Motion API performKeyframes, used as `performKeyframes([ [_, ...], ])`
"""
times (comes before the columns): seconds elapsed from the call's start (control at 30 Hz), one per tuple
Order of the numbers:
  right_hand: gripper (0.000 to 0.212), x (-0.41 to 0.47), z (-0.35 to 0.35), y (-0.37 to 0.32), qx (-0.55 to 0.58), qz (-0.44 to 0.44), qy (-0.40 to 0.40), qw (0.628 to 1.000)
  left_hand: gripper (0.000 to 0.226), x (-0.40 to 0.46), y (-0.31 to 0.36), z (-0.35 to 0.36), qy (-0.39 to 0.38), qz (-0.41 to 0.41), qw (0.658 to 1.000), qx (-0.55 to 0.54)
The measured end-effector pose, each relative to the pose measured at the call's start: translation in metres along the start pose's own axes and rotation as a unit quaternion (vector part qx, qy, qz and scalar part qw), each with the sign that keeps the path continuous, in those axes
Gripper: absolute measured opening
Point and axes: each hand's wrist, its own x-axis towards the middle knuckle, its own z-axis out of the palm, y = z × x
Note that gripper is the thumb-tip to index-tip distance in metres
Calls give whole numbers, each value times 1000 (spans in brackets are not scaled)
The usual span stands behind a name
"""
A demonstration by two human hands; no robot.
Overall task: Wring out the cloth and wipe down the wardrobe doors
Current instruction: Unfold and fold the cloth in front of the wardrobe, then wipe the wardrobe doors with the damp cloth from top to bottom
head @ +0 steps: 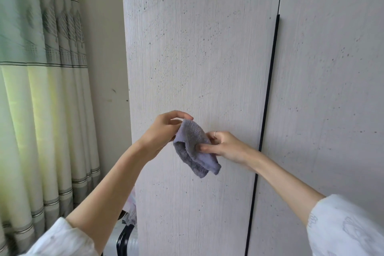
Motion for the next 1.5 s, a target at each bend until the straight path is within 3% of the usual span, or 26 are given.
performKeyframes([
  [0.1,17,5,4,-5,76,31,118,990,15,3,3,0,30,53,998,1],
  [0.2,16,11,3,-23,204,95,180,958,12,4,12,5,44,125,985,113],
  [0.27,4,18,1,-39,337,112,170,919,17,4,21,12,27,162,974,157],
  [0.37,21,22,-6,-57,512,30,88,854,27,8,38,11,24,220,956,194],
  [0.4,24,21,-9,-62,542,10,68,838,28,10,44,8,28,223,955,193],
  [0.47,38,21,-15,-68,540,-19,48,840,27,16,55,0,19,200,968,149],
  [0.57,22,32,-24,-71,477,-55,53,875,21,23,63,-2,-35,170,985,-13],
  [0.63,13,41,-36,-84,414,-80,97,902,14,37,76,-4,-22,168,979,-112],
  [0.73,21,55,-69,-118,139,-160,260,942,10,69,104,-20,79,173,980,-60],
  [0.77,28,59,-82,-133,33,-189,324,926,12,80,113,-29,116,180,977,2],
  [0.83,32,64,-115,-170,-142,-258,427,855,22,101,135,-50,175,203,955,129],
  [0.93,34,77,-169,-223,-384,-322,530,684,41,124,163,-83,241,236,906,256],
  [1.0,35,85,-203,-249,-461,-304,584,595,49,137,176,-104,275,239,877,312],
  [1.07,34,93,-231,-268,-480,-282,623,549,52,149,184,-123,303,219,859,349],
  [1.13,35,99,-252,-281,-473,-251,660,527,52,160,188,-136,329,188,853,359],
  [1.33,30,127,-280,-311,-420,-162,697,559,46,187,186,-168,332,121,906,231],
  [1.4,34,142,-278,-318,-421,-158,696,559,26,192,184,-170,315,120,918,209],
  [1.5,44,173,-259,-327,-451,-215,676,541,27,200,182,-169,333,144,901,236],
])
